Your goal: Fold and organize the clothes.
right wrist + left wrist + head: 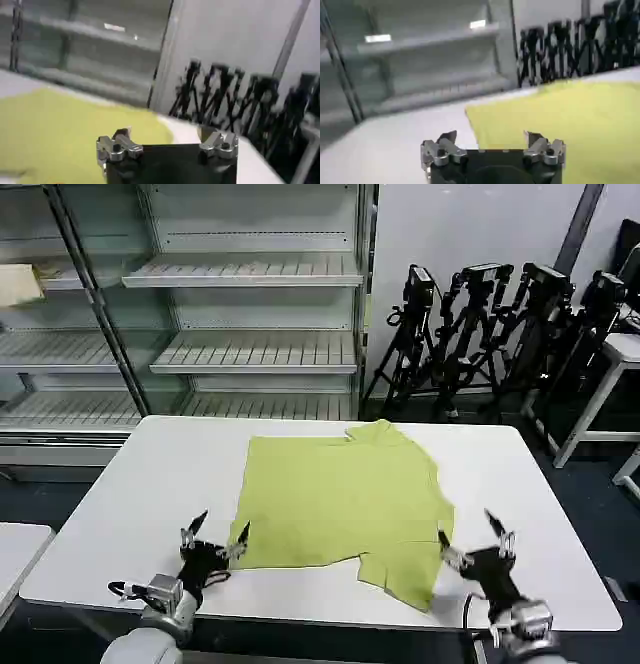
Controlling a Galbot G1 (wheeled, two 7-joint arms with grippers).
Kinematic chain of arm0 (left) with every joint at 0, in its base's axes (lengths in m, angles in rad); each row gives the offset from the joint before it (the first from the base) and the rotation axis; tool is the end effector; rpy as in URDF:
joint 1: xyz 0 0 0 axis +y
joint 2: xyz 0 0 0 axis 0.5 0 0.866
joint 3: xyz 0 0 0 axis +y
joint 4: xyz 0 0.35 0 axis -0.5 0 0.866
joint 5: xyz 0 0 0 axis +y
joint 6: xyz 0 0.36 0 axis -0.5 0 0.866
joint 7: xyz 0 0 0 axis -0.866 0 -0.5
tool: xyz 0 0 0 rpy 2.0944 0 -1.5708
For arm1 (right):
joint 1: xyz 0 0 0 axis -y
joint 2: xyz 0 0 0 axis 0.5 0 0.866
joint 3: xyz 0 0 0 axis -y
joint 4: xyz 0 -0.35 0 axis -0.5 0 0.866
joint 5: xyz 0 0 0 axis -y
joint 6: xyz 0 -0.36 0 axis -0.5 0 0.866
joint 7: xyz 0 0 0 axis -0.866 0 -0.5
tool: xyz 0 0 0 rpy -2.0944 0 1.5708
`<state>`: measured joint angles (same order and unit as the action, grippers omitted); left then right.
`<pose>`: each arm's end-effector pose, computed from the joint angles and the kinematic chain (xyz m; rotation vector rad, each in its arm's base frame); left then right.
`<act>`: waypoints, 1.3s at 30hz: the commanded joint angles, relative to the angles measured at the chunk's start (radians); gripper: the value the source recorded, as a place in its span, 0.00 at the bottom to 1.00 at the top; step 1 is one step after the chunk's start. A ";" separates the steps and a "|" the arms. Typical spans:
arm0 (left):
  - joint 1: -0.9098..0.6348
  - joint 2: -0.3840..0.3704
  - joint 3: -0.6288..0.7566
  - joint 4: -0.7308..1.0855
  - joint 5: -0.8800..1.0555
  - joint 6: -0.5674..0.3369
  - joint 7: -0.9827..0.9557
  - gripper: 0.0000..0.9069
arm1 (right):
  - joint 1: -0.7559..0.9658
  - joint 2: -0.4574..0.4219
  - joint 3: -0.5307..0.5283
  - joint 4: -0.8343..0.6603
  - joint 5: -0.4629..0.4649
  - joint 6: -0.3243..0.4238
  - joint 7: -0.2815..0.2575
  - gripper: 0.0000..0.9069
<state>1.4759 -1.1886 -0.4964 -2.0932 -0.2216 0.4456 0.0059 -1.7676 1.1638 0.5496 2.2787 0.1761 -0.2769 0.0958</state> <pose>0.2166 0.0557 -0.2763 -0.2576 -2.7430 -0.2087 0.1371 -0.0524 -0.2582 0.1830 -2.8283 0.2808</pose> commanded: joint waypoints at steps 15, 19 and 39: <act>0.027 0.053 -0.031 0.008 -0.107 0.134 -0.028 0.02 | 0.007 0.022 -0.125 -0.033 0.088 -0.156 0.030 0.00; 0.029 0.052 -0.026 0.010 -0.107 0.133 -0.029 0.02 | 0.012 0.017 -0.123 -0.037 0.124 -0.180 0.026 0.00; -0.025 0.015 -0.008 -0.016 -0.133 0.072 -0.015 0.01 | 0.259 0.023 -0.046 -0.031 0.144 -0.101 -0.053 0.00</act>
<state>1.4633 -1.1777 -0.5022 -2.0959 -0.3482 0.5479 -0.0119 -1.6632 1.1797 0.4652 2.2640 0.3020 -0.3885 0.0641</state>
